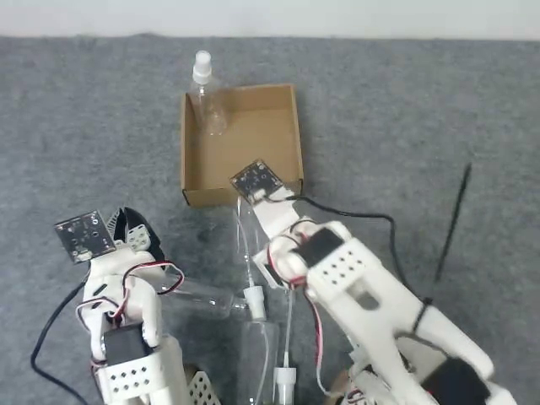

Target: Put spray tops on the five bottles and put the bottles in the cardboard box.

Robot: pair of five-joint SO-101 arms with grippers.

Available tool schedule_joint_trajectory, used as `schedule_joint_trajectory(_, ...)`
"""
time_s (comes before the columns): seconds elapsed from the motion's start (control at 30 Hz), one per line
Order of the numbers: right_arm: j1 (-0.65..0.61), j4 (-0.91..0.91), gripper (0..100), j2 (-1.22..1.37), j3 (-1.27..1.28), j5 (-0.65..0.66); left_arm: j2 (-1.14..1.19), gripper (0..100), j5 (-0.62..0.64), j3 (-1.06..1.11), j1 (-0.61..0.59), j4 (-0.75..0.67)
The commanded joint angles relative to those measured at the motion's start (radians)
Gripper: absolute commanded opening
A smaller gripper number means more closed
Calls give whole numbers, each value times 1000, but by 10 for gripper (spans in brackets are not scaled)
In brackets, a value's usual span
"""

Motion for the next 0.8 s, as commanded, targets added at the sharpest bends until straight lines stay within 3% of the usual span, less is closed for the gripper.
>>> schedule_joint_trajectory(0.0, 28, -15, 309, 73, -114, -37, -15, 14, -8, -13, 3, 2)
schedule_joint_trajectory(0.5, 87, 21, 296, 303, -176, -31, -15, 14, -8, -13, 3, 2)
schedule_joint_trajectory(0.77, 88, 58, 61, 300, -181, -29, -15, 14, -8, -13, 3, 2)
